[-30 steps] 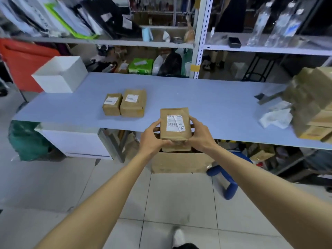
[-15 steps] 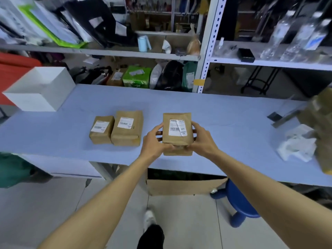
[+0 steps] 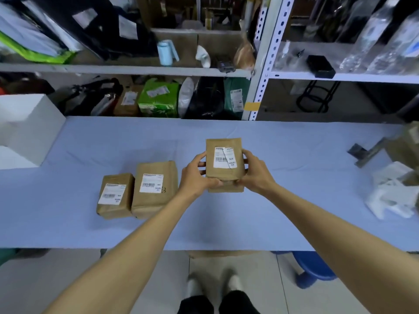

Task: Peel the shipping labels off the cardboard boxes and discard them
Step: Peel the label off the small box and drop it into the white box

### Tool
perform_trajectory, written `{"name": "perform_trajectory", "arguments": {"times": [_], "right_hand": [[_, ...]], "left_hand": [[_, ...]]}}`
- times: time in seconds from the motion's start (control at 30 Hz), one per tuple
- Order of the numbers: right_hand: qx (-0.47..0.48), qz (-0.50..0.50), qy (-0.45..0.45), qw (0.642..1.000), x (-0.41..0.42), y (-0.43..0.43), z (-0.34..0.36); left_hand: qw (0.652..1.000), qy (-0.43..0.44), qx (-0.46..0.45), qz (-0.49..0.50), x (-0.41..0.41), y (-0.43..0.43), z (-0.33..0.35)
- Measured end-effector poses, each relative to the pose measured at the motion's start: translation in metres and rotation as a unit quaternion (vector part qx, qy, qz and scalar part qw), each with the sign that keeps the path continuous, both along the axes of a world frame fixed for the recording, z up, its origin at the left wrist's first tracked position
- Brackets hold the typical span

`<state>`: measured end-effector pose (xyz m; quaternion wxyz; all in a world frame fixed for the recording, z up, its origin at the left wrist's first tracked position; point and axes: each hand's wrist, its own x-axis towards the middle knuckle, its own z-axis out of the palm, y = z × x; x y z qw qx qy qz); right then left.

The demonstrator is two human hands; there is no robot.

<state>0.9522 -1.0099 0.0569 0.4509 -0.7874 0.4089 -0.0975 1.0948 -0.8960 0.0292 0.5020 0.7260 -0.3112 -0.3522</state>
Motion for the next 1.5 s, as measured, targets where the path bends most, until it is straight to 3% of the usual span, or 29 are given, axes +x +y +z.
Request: {"name": "perform_trajectory", "arguments": {"times": [0.3,0.77,1.07,1.5], "right_hand": [[0.046,0.02,0.008,0.999,0.001,-0.028,-0.016],[0.142,0.015,0.05,0.988,-0.018,-0.026,-0.096],[0.152,-0.024,0.063,0.986,-0.024,-0.017,-0.113],[0.152,-0.003,0.019,0.988,-0.032,-0.019,-0.118]], "left_hand": [[1.0,0.005,0.017,-0.015,0.002,-0.025,-0.019],[0.998,0.026,0.064,-0.001,-0.031,-0.009,-0.093],[0.996,0.026,0.078,-0.023,-0.041,-0.007,-0.108],[0.996,0.013,0.083,-0.011,-0.037,-0.009,-0.114]]}}
